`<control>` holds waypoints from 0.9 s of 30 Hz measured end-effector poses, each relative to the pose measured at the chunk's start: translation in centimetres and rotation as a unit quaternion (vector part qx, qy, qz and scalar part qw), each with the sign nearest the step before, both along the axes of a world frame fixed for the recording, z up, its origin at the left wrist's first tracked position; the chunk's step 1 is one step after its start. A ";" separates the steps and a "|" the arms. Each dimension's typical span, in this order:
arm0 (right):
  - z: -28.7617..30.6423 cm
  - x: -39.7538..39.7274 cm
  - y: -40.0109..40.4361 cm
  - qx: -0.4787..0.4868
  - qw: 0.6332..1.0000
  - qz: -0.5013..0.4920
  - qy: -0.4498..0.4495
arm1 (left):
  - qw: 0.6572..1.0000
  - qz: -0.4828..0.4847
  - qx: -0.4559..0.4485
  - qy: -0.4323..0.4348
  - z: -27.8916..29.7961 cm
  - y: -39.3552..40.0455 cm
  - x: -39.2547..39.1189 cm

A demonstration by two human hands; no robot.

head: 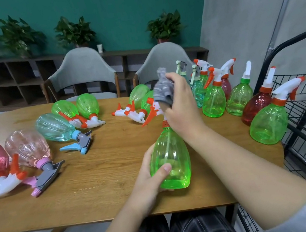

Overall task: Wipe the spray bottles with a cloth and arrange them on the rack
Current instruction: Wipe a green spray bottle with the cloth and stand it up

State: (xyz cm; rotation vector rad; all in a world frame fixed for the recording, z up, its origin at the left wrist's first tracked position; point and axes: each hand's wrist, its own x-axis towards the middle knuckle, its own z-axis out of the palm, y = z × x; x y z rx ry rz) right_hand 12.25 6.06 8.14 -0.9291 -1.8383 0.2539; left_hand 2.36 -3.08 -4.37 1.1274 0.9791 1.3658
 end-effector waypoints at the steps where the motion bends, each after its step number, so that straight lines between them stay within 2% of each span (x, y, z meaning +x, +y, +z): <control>1: 0.3 -0.3 -0.2 0.034 0.998 0.025 -0.043 | 1.000 0.001 0.002 0.008 0.0 0.0 0.0; 3: 0.7 -0.8 -0.2 0.084 0.977 0.057 -0.186 | 1.000 0.009 0.009 0.020 -0.1 0.0 0.1; 5: 0.6 -1.0 0.3 0.119 0.919 0.040 -0.373 | 0.999 0.019 0.018 0.028 -0.2 0.0 0.1; 7: 0.4 -1.1 1.0 0.145 0.867 0.022 -0.476 | 0.999 0.020 0.012 0.026 0.0 -0.1 0.2; 16: 0.8 -3.2 1.0 0.243 0.782 0.044 -0.572 | 1.000 0.014 0.001 0.015 0.0 -0.2 0.3; 23: 0.3 -4.1 -0.8 0.274 0.748 0.069 -0.600 | 0.998 0.040 0.001 0.054 -0.2 -0.2 0.2; 27: -0.4 -4.4 -2.9 0.246 0.769 0.111 -0.580 | 0.998 0.050 -0.026 -0.002 -0.5 0.0 0.5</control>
